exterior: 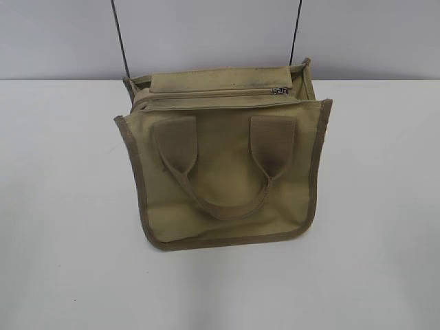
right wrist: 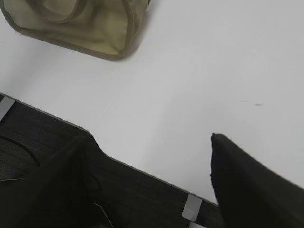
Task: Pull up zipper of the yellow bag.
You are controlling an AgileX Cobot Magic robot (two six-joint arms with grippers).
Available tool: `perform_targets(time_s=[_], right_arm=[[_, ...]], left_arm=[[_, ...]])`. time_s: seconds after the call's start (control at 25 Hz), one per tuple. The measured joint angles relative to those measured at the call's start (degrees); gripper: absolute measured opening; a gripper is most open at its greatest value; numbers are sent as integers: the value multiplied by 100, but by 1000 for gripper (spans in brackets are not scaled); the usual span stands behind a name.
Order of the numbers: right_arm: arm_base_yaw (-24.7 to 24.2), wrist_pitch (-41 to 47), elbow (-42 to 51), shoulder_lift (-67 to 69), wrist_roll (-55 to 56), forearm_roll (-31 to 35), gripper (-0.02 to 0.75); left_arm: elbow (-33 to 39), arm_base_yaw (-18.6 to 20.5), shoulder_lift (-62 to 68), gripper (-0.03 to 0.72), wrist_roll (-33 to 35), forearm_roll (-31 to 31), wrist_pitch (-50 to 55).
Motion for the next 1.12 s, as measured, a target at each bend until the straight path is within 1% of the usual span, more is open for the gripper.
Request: perform_targets(time_s=[0.16,0.28,0.36,0.52,1.0,1.08,1.12], right_arm=[[0,30,572,-831,5,-91,583],[0,18,983,-1015,9,-125,583],[0,-84,1098,-1017,24,-125,583],[0,-678,1195,-1017,36,-125,583],[0,-698,1318,-1006,47,-107,583],[-40,-705,1324,-1006,52,-100,583],[-115,-705,1324,-1006,52,-81,583]], left_arm=[[371,0,-1035,442,119,44,28],[739,0,-1517,442,279,44,-5],[831,0,-1722,441,344,44,-219],[899,0,-1745,440,392,44,-324],[906,0,-1682,434,397,44,-349],[906,79,-1704,434,397,44,-349],[906,190,-1740,434,397,44,-349]])
